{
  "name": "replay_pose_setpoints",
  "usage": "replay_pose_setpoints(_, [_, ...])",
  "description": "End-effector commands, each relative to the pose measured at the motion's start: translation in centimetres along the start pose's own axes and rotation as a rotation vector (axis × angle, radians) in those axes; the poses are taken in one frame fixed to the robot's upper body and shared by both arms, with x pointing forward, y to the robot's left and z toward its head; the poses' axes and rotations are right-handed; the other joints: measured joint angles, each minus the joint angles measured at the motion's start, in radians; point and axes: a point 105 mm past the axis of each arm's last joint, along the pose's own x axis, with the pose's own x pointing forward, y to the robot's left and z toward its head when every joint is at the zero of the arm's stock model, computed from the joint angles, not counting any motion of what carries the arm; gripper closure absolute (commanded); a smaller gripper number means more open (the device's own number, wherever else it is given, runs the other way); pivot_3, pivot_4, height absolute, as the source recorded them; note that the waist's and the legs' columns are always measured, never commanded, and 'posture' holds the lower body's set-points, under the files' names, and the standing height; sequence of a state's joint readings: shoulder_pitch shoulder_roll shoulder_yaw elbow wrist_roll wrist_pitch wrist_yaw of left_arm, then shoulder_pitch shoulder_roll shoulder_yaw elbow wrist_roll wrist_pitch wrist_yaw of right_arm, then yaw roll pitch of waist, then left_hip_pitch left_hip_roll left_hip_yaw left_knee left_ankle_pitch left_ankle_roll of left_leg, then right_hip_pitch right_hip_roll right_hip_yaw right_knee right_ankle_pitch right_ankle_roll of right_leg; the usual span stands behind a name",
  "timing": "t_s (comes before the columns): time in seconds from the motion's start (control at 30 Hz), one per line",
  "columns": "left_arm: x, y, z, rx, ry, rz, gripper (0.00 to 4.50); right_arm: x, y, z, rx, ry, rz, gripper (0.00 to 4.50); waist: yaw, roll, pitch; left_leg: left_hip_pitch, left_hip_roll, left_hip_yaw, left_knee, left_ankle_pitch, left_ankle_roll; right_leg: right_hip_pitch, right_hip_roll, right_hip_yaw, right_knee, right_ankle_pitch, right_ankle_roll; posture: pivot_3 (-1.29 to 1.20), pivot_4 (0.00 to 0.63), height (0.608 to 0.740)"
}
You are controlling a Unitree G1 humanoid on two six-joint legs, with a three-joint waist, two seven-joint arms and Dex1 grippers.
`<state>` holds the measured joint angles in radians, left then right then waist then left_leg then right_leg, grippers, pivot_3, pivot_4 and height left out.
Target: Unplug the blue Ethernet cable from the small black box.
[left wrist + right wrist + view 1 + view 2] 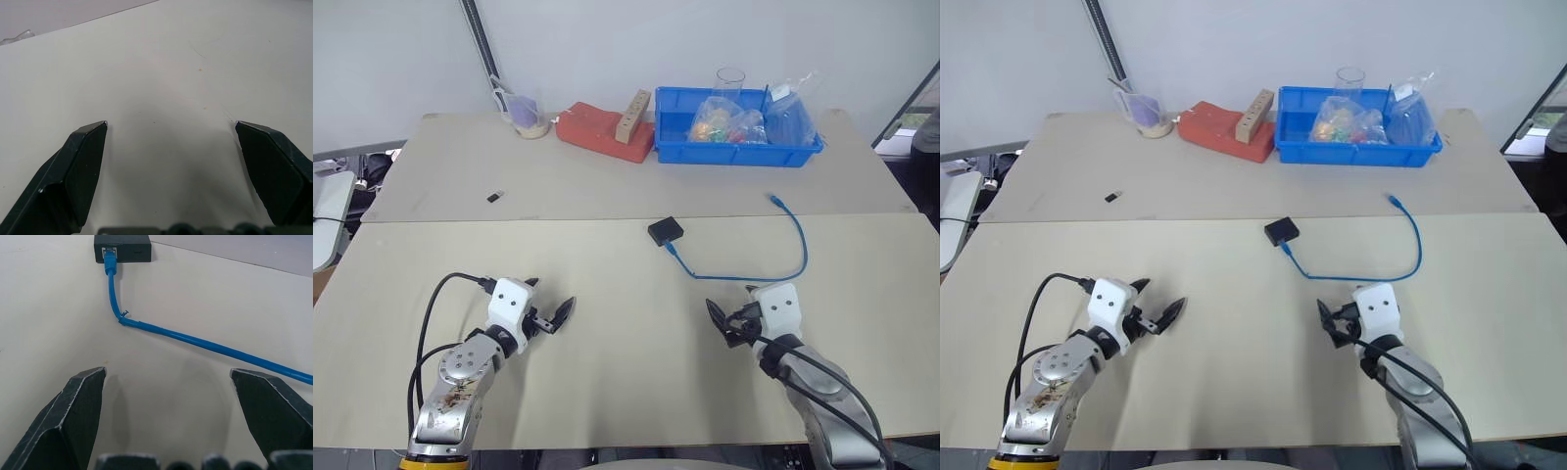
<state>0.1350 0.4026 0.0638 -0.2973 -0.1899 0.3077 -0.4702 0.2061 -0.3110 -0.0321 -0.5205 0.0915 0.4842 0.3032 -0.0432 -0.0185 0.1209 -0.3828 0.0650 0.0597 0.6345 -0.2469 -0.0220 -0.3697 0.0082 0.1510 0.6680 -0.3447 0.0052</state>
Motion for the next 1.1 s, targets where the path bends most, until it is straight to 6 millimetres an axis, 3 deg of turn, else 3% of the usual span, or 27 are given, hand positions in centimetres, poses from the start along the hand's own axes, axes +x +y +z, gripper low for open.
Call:
replay_pose_setpoints(0.03, [-0.2, 0.4, 0.5, 0.013, -0.015, 0.008, 0.06, -0.3, -0.1, 1.6, -0.022, -0.071, -0.01, 0.0, 0.0, 0.0, 0.0, 0.0, 0.0, 0.0, 0.0, 0.0, 0.0, 0.0, 0.0, 0.0, 0.0, 0.0, 0.0, 0.0, 0.15, 0.74])
replay_pose_setpoints(0.2, [-0.3, 0.3, 0.6, 0.023, -0.018, 0.006, 0.06, -0.4, -0.2, 1.9, -0.033, -0.073, 0.005, 0.0, 0.0, 0.0, 0.0, 0.0, 0.0, 0.0, 0.0, 0.0, 0.0, 0.0, 0.0, 0.0, 0.0, 0.0, 0.0, 0.0, 0.15, 0.74])
replay_pose_setpoints(0.47, [-1.1, -1.6, 6.2, 0.05, -0.137, -0.367, 0.06, 0.8, 1.0, 5.6, -0.097, -0.049, 0.263, 0.0, -0.001, 0.0, 0.0, 0.0, 0.0, 0.0, 0.001, 0.0, 0.0, 0.0, 0.001, -0.001, 0.0, 0.0, 0.0, 0.0, 0.15, 0.74])
replay_pose_setpoints(0.67, [-0.8, -3.5, 10.5, 0.17, -0.185, -0.641, 0.06, 5.1, 0.8, 6.7, -0.082, -0.009, 0.285, 0.0, -0.001, 0.0, 0.001, -0.001, -0.002, -0.001, 0.002, 0.0, 0.0, 0.001, 0.002, -0.002, -0.001, 0.0, 0.0, 0.0, 0.15, 0.74])
replay_pose_setpoints(0.9, [-0.3, -2.9, 11.8, 0.221, -0.194, -0.708, 0.06, 9.2, 1.4, 7.1, -0.081, 0.03, 0.31, 0.0, -0.003, 0.0, 0.001, -0.001, -0.001, -0.001, 0.002, 0.0, 0.0, 0.0, 0.002, -0.002, -0.002, 0.0, -0.001, 0.0, 0.15, 0.74])
replay_pose_setpoints(1.1, [-0.1, -2.0, 12.1, 0.252, -0.192, -0.688, 0.06, 10.7, 3.4, 6.2, -0.077, 0.084, 0.369, 0.0, -0.002, 0.001, 0.001, -0.002, 0.0, -0.001, 0.004, 0.0, 0.001, 0.0, 0.002, -0.002, -0.001, 0.001, -0.001, 0.0, 0.15, 0.74])
